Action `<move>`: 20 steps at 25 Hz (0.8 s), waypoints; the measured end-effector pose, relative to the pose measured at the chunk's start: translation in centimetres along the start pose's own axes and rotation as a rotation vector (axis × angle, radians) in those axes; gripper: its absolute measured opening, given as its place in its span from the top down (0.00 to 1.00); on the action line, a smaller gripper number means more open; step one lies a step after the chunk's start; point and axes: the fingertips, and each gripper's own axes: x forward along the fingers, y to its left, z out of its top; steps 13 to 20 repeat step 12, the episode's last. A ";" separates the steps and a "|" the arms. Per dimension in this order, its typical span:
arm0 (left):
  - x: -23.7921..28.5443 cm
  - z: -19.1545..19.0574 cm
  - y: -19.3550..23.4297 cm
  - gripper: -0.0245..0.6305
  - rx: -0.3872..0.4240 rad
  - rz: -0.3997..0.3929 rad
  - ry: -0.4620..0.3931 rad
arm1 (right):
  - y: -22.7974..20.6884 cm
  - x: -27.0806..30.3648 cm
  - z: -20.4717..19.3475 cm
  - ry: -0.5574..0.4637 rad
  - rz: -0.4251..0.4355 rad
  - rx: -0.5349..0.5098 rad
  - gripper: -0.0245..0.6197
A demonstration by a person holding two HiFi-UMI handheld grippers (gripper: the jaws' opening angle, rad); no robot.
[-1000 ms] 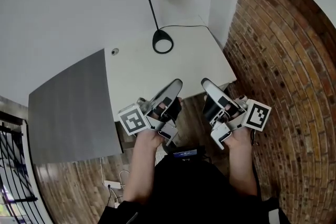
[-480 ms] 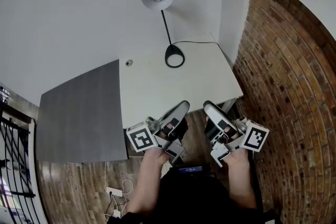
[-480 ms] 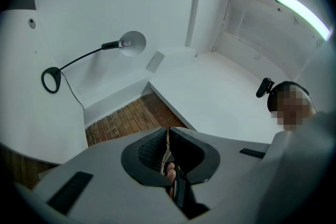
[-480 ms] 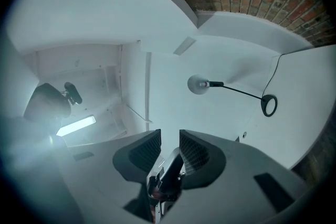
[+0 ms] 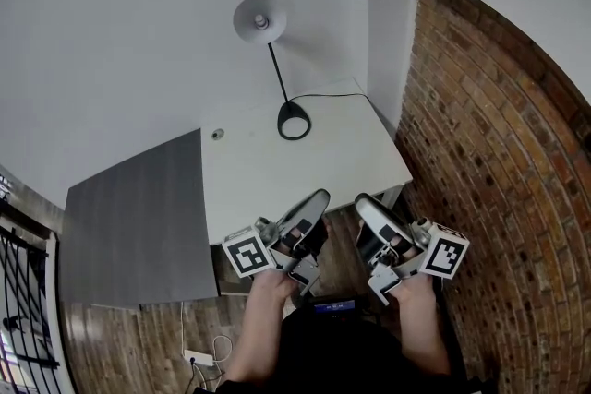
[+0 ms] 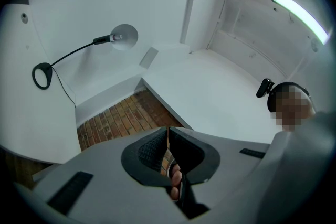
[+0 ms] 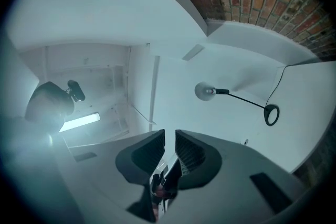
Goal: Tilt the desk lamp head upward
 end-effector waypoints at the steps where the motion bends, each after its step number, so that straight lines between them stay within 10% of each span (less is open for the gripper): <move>1: 0.3 -0.1 -0.2 0.94 0.008 -0.005 0.005 | 0.1 -0.1 0.2 -0.002 0.005 0.000 0.85; 20: 1.4 -0.6 -0.7 0.94 0.019 -0.020 0.010 | 0.4 -0.6 0.7 -0.001 0.027 0.010 0.86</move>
